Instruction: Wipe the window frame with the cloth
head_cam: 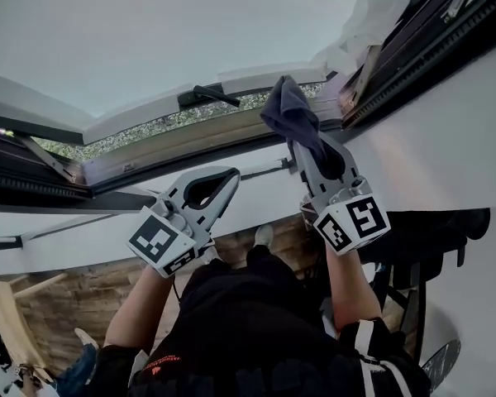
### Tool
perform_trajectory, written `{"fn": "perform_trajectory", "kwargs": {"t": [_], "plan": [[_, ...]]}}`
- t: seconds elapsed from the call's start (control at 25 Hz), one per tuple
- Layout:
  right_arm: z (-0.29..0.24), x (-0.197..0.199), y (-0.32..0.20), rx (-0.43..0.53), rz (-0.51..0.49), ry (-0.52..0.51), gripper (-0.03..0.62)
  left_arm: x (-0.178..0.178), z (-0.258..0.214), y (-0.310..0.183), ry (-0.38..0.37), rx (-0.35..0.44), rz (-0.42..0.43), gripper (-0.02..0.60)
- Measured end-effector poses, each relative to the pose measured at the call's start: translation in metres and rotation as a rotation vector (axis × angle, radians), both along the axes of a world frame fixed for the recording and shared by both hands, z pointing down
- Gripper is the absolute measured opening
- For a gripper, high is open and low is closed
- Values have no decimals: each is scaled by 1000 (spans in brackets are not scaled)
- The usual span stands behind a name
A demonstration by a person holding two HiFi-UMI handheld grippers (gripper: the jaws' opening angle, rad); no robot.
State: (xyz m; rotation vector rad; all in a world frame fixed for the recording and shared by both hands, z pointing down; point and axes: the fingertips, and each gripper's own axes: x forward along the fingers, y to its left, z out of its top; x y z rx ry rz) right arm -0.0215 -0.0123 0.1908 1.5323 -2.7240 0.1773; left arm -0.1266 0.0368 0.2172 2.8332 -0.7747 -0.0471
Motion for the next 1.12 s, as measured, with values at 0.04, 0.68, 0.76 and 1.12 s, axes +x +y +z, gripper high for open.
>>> {"fn": "perform_trajectory", "kwargs": {"t": [0.04,0.68,0.76,1.12], "plan": [[-4,-4,1,6,-5,-1,43,-4,-2,0,0,5,-5,20],[-20,-54,24,31,-74,-3,43,-60,-14,11,-10,34,-71,20],[-17,-61,25,23,-84,-3,43,-67,-14,10,-10,37,-78,20],[-16,-88,22,-2,-156,-13,43,-93,-23,2,-5,61,-132,20]]}}
